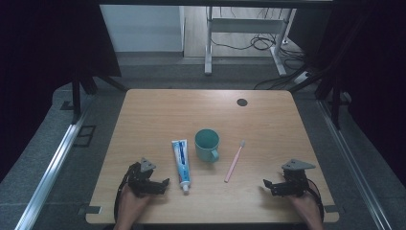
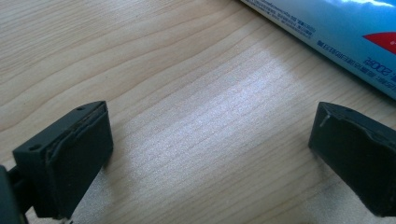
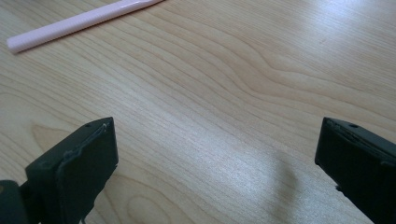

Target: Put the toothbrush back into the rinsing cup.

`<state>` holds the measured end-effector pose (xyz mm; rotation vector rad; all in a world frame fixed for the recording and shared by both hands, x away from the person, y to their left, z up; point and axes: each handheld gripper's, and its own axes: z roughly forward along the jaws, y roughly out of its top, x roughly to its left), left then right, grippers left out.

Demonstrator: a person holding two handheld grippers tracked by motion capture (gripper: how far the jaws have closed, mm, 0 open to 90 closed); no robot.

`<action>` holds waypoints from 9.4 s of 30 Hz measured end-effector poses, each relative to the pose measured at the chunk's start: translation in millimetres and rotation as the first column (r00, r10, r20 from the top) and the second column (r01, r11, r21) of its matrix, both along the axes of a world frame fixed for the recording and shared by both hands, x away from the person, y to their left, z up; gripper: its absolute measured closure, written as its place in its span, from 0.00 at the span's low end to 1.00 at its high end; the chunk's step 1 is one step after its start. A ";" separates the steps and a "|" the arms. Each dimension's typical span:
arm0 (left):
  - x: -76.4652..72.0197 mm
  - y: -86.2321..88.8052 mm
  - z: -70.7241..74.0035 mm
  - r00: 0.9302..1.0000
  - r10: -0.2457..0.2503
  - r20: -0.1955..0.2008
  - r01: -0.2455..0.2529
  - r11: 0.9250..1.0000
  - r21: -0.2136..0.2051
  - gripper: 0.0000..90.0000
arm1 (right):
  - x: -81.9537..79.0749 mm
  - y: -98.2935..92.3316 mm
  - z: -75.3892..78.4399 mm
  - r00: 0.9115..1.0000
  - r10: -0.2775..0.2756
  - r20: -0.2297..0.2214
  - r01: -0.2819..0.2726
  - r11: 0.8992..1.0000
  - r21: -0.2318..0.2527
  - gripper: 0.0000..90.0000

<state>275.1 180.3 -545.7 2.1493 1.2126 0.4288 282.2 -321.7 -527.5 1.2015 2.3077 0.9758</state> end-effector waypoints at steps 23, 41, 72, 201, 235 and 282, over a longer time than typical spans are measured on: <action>0.1 -0.1 0.0 1.000 0.002 0.000 -0.002 1.000 0.001 0.00 | 7.8 11.6 14.6 0.999 0.030 -0.018 -0.030 0.999 0.023 0.00; 0.0 -0.2 0.0 1.000 0.003 0.000 -0.003 1.000 0.000 0.00 | 21.6 39.1 22.0 0.996 0.086 -0.035 -0.085 0.996 0.014 0.00; -0.3 -0.5 -0.1 1.000 0.008 -0.002 -0.008 1.000 -0.003 0.00 | 50.8 95.0 18.2 0.988 0.145 -0.056 -0.146 0.989 -0.021 0.00; 0.1 -1.1 -0.2 1.000 0.012 -0.002 -0.012 1.000 -0.008 0.00 | 123.5 125.7 30.5 0.819 -0.018 -0.574 -0.211 0.920 -0.330 0.69; 0.1 -1.2 -0.2 1.000 0.012 -0.001 -0.012 1.000 -0.008 0.00 | 126.0 128.7 38.7 0.815 -0.021 -0.579 -0.216 0.916 -0.338 0.88; 0.4 -0.8 -0.1 1.000 0.007 0.001 -0.007 1.000 -0.004 0.00 | 105.7 111.3 99.9 0.914 0.113 -0.390 -0.200 0.961 -0.190 0.88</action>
